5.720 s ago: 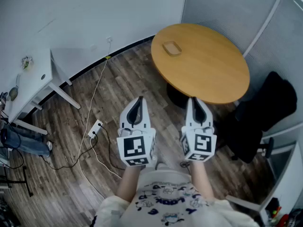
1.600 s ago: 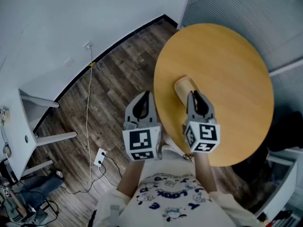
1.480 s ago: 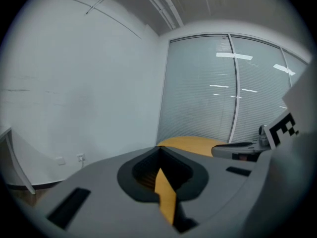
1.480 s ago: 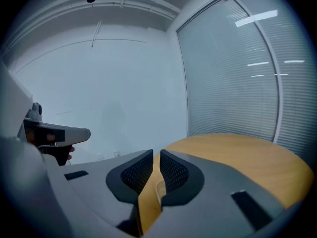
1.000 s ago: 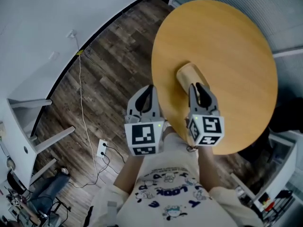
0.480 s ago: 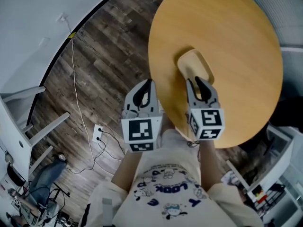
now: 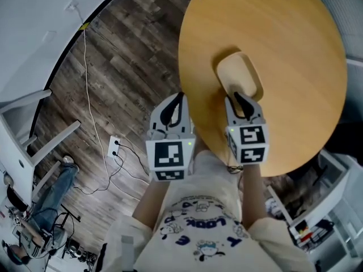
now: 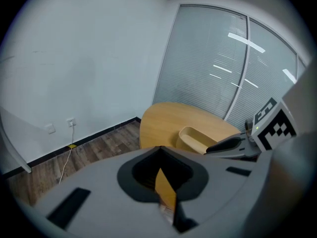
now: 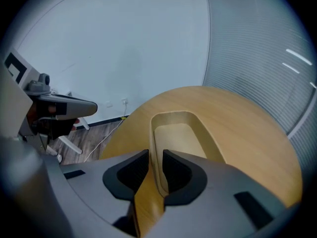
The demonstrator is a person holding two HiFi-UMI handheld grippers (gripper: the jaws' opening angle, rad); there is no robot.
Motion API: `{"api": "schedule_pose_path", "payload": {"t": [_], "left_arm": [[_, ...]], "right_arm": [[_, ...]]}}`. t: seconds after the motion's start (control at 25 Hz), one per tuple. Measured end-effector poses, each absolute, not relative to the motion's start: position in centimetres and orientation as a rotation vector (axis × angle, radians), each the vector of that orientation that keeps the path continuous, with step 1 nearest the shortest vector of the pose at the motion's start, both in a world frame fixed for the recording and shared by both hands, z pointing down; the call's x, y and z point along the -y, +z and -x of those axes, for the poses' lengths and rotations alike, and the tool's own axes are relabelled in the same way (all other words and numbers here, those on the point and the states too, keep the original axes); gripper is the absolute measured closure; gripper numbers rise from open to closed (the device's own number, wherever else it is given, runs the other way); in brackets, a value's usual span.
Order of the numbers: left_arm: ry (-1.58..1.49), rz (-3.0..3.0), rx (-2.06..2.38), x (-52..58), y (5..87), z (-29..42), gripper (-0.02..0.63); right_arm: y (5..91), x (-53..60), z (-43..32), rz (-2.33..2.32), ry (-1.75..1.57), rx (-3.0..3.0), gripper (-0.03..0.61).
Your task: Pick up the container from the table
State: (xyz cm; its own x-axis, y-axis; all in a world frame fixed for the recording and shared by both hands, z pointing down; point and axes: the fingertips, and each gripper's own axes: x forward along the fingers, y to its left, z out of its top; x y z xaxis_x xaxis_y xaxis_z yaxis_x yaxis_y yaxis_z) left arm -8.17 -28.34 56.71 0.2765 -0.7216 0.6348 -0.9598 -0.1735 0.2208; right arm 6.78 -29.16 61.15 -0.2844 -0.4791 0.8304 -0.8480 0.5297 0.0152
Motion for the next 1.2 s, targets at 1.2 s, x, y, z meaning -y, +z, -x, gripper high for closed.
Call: {"api": "schedule_pose_path", "payload": {"t": [1.2], "left_arm": [[0.416, -2.087, 1.618, 31.1, 50.0, 7.1, 0.612]], "right_arm": [[54.7, 31.6, -6.4, -1.243, 0.577, 2.043, 0.56]]}}
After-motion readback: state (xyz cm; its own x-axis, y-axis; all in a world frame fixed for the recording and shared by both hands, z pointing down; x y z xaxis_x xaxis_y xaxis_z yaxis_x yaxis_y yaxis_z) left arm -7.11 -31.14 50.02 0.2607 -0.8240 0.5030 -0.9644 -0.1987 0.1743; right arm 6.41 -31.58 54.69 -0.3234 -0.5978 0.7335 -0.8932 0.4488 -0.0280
